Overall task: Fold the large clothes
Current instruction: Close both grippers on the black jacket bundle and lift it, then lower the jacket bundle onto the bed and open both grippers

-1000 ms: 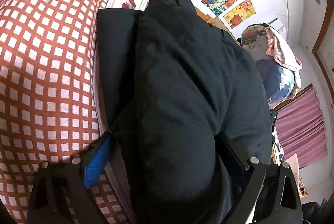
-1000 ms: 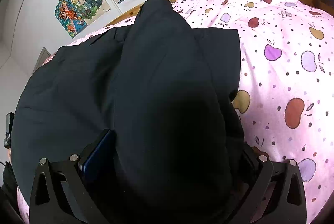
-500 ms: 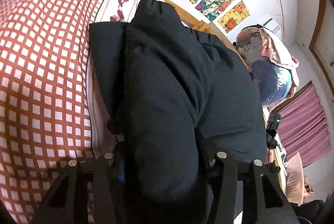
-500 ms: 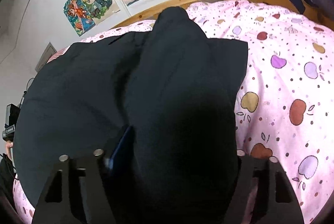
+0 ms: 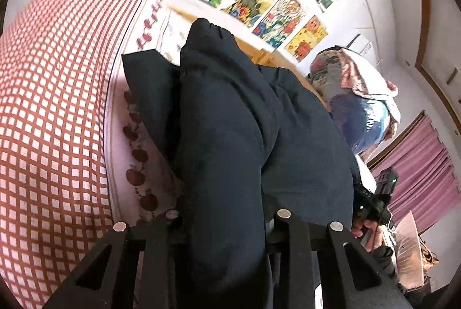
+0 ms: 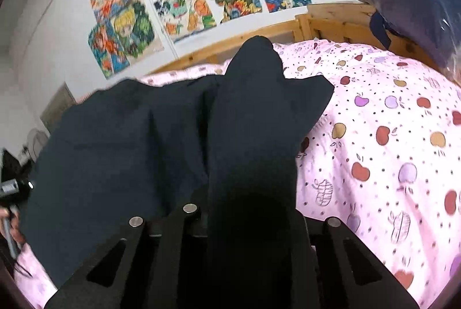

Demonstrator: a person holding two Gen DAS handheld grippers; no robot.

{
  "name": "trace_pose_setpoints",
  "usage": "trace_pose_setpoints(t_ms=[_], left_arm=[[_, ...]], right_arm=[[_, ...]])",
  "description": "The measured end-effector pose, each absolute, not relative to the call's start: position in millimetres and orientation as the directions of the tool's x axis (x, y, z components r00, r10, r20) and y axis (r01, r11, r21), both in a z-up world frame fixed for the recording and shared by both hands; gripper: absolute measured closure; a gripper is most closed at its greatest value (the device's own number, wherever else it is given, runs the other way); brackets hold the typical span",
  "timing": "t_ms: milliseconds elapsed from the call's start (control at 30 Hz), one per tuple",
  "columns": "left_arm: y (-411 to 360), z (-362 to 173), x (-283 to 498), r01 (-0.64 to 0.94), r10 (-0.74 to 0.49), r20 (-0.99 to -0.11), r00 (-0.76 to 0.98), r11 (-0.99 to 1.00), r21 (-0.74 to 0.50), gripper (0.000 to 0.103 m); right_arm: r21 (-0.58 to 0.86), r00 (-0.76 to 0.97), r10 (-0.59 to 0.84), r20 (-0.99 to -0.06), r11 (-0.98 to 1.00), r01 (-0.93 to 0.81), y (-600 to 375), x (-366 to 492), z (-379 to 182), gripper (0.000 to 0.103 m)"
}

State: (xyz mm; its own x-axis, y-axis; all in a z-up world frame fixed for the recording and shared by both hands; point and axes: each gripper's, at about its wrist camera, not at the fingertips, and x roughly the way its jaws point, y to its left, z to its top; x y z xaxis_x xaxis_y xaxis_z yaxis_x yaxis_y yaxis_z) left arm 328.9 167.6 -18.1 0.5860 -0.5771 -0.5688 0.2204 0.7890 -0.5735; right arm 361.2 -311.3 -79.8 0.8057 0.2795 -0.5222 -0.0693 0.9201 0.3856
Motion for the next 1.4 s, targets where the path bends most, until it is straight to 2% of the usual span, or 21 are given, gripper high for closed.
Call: trace_pose_setpoints(t_ms=[100, 400, 567, 800, 1033, 1167, 1233, 1300, 1400], left_arm=[[167, -5, 322, 0.230, -0.588, -0.556, 0.588, 0.780, -0.582, 0.076], [170, 40, 282, 0.264, -0.600, -0.490, 0.632, 0.761, -0.593, 0.076], [183, 53, 251, 0.228, -0.570, -0.502, 0.650, 0.776, -0.588, 0.076], [189, 29, 226, 0.150, -0.524, -0.567, 0.635, 0.804, -0.575, 0.075], [177, 11, 234, 0.101, -0.456, -0.639, 0.620, 0.854, -0.511, 0.071], [173, 9, 238, 0.068, -0.404, -0.674, 0.618, 0.882, -0.466, 0.061], [172, 9, 240, 0.043, -0.376, -0.690, 0.618, 0.893, -0.448, 0.054], [173, 8, 241, 0.015, -0.341, -0.709, 0.617, 0.906, -0.423, 0.042], [175, 9, 240, -0.032, -0.278, -0.727, 0.627, 0.924, -0.381, 0.027]], right_arm=[[0.396, 0.815, 0.293, -0.501, 0.914, -0.086, -315, 350, -54, 0.088], [0.258, 0.861, 0.245, -0.447, 0.956, -0.138, -297, 309, 41, 0.089], [0.235, 0.878, 0.247, -0.409, 0.959, -0.160, -293, 284, 73, 0.089], [0.264, 0.867, 0.301, -0.397, 0.942, -0.206, -281, 266, 68, 0.089], [0.276, 0.813, 0.278, -0.511, 0.949, -0.151, -274, 277, 10, 0.089], [0.333, 0.817, 0.252, -0.518, 0.940, -0.078, -283, 281, -10, 0.085], [0.330, 0.819, 0.236, -0.522, 0.942, -0.061, -284, 281, -15, 0.084], [0.305, 0.816, 0.210, -0.539, 0.951, -0.044, -282, 282, -19, 0.079], [0.280, 0.807, 0.178, -0.563, 0.960, -0.017, -279, 286, -23, 0.055]])
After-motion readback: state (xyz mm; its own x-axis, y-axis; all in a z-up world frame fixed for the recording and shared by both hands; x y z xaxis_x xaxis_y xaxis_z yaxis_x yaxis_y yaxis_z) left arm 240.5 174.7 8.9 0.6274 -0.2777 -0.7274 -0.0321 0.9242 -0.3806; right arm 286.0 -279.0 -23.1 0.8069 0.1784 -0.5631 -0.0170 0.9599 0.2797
